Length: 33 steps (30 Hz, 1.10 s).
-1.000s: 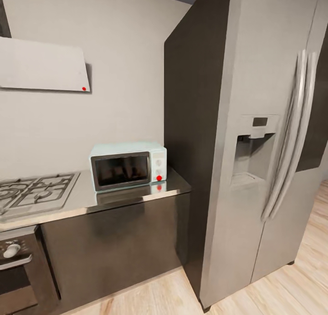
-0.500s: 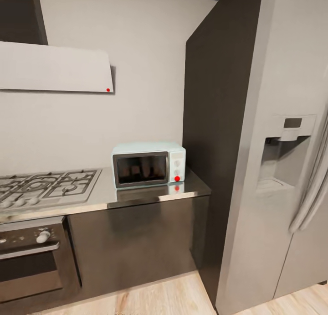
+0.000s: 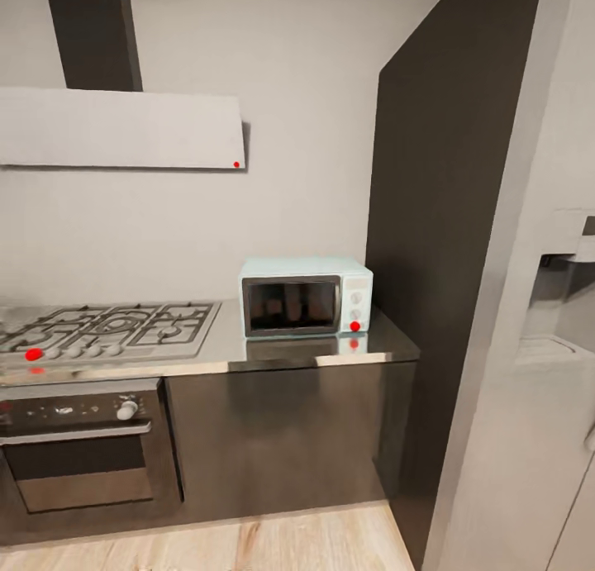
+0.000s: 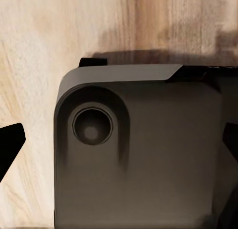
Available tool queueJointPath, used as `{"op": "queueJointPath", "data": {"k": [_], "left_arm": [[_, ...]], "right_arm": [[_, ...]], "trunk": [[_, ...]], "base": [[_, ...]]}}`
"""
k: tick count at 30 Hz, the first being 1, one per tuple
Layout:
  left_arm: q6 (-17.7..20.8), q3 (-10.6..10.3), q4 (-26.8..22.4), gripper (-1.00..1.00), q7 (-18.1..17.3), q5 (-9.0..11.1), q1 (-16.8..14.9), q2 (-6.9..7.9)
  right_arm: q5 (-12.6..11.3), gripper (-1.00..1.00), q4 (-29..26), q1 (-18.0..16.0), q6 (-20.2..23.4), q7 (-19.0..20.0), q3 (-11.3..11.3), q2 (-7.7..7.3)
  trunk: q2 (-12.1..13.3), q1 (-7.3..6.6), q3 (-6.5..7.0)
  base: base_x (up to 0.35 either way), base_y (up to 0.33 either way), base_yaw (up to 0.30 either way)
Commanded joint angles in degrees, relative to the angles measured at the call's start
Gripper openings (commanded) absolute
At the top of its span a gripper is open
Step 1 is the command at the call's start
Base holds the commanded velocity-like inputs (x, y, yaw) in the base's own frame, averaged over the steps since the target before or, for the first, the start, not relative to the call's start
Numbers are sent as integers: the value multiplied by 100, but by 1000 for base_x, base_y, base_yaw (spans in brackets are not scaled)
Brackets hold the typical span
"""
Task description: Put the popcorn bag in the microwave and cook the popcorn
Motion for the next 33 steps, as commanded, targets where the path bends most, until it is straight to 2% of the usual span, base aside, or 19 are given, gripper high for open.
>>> {"op": "queueJointPath", "data": {"k": [1,13,26,33], "left_arm": [[-14,6,0,100,2,15,-1,-7],[-14,6,-1,100,-7,15,-1,-11],[-14,6,-1,100,-16,15,-1,-11],[-14,6,-1,100,-16,15,-1,-2]], "right_arm": [[36,100,1,-1,-15,-4,16,-2],[36,100,1,-1,-18,-4,17,-2],[40,100,1,-1,-23,1,15,-10],[44,100,1,-1,-18,4,32,-10]], "trunk": [[-3,0,-5],[-3,0,-5],[-3,0,-5],[-3,0,-5]], "base": [[0,0,268],[0,0,253],[2,0,17],[136,0,0]]}}
